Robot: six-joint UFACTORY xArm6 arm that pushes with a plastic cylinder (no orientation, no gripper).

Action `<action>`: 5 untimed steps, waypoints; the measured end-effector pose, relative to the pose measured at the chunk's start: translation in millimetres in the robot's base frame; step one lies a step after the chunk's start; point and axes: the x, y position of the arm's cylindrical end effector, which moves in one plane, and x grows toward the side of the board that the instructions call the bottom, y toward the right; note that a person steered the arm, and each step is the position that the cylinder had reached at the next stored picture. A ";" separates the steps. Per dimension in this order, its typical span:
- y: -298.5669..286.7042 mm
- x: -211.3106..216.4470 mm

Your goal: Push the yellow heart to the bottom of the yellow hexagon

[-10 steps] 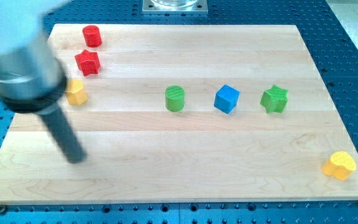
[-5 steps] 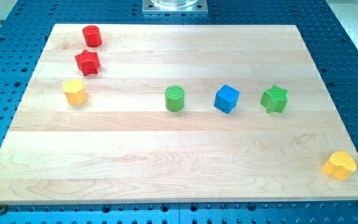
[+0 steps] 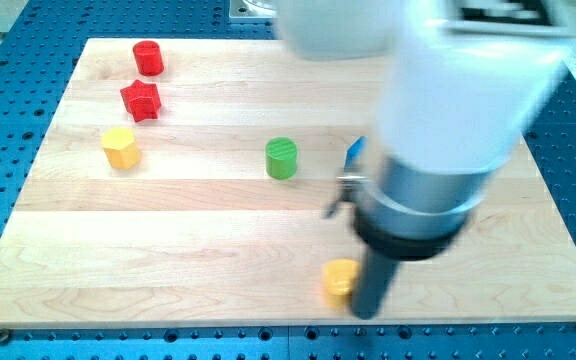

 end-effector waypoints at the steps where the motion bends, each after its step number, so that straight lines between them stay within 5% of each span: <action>1: -79.4 -11.8; 2: -85.2 -63.5; 4: -22.1 -67.6; 5: -85.5 -83.2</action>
